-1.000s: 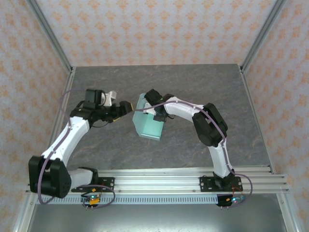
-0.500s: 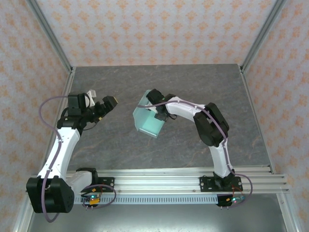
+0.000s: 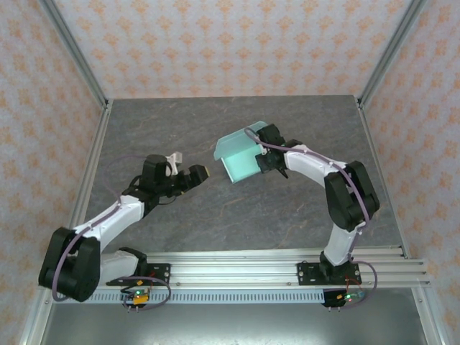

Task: Fold the paper box

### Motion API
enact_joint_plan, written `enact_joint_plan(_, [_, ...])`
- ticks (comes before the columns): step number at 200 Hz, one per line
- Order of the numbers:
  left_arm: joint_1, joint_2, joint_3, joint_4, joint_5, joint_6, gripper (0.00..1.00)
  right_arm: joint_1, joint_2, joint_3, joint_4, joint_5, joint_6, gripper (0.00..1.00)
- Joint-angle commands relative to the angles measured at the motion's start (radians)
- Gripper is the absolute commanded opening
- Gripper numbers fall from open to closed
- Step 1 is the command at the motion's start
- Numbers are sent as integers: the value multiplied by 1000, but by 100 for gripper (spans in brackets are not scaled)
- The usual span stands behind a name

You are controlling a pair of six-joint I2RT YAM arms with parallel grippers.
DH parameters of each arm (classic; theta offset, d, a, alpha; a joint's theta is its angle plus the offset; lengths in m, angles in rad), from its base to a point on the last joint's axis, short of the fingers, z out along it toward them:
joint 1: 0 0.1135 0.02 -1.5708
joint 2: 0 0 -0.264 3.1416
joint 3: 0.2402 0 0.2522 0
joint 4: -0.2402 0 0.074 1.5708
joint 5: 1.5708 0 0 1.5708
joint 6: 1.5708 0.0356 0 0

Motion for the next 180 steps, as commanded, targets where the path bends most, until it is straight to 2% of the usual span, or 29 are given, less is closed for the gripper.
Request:
enact_joint_plan(1, [-52, 80, -8, 259, -37, 28, 100, -27, -43, -35, 118, -93, 67, 10])
enact_joint_plan(17, [-59, 138, -34, 386, -51, 22, 100, -42, -55, -56, 151, -141, 84, 10])
enact_joint_plan(34, [-66, 189, -9, 468, -5, 22, 100, -60, -72, -78, 187, -208, 103, 10])
enact_joint_plan(76, [-88, 275, 100, 495, 57, 36, 100, -79, -116, -115, 265, -354, 121, 10])
enact_joint_plan(114, [-88, 288, 153, 479, 58, 68, 99, -79, -111, -108, 289, -458, 123, 10])
enact_joint_plan(135, [-88, 300, 162, 488, 80, 72, 89, -79, -115, -106, 295, -489, 121, 10])
enact_joint_plan(157, [-88, 311, 172, 500, 108, 58, 65, -78, -114, -101, 300, -507, 124, 10])
enact_joint_plan(180, [-92, 315, 174, 500, 124, 69, 54, -78, -112, -97, 305, -519, 131, 10])
